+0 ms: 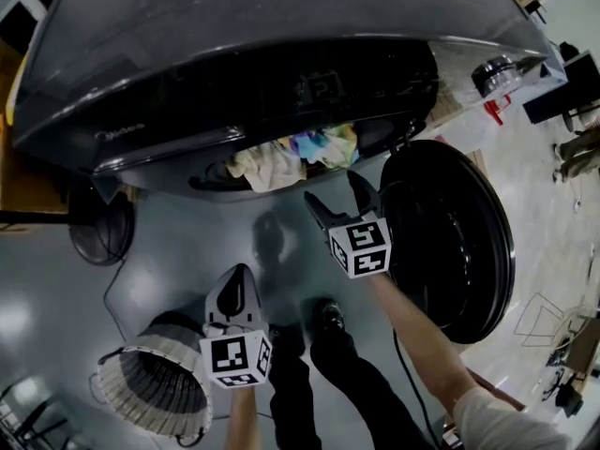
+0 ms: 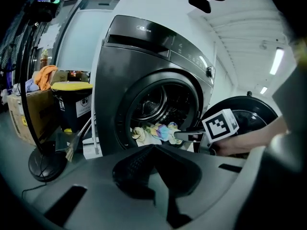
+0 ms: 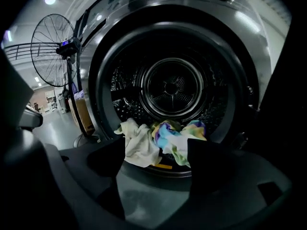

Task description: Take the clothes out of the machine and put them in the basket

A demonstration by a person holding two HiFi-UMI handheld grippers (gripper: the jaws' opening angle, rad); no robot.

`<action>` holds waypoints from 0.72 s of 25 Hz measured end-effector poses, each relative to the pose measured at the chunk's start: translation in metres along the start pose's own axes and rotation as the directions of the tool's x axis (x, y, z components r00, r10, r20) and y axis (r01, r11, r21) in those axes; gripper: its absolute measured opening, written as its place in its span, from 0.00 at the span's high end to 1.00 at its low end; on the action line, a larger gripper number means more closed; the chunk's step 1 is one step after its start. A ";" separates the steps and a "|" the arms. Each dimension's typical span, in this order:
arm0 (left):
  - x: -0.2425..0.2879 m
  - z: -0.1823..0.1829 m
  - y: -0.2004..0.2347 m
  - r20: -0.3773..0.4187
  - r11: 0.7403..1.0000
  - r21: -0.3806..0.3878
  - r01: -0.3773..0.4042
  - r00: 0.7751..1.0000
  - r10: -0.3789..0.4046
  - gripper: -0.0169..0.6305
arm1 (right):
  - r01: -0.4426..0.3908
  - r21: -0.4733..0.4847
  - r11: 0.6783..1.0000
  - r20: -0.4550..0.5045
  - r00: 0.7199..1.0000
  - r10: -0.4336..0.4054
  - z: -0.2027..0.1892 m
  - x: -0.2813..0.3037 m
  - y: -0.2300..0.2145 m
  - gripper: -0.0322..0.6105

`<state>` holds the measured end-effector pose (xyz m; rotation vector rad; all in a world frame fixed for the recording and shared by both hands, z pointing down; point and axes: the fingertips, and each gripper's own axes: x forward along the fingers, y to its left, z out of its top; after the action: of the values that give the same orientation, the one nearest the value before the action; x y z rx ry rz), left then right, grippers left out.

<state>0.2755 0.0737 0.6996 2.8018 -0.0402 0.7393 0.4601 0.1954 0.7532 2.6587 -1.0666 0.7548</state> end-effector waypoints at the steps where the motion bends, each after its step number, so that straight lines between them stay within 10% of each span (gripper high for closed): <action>1: 0.003 -0.002 0.002 0.000 1.000 0.000 0.001 1.000 -0.001 0.95 | 0.010 -0.008 1.000 0.001 1.000 -0.010 0.000 0.010 -0.004 0.31; 11: 0.027 -0.019 0.034 0.012 1.000 0.024 -0.015 1.000 0.014 0.95 | 0.165 0.108 0.980 -0.007 0.986 -0.165 -0.001 0.100 -0.064 0.06; 18: 0.044 -0.029 0.042 0.033 0.999 0.045 -0.009 0.999 0.008 0.95 | 0.215 0.117 0.970 -0.043 0.976 -0.211 -0.012 0.138 -0.075 0.07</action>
<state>0.2958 0.0418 0.7551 2.8578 -0.0421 0.7050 0.5917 0.1717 0.8369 2.7935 -0.7326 0.8364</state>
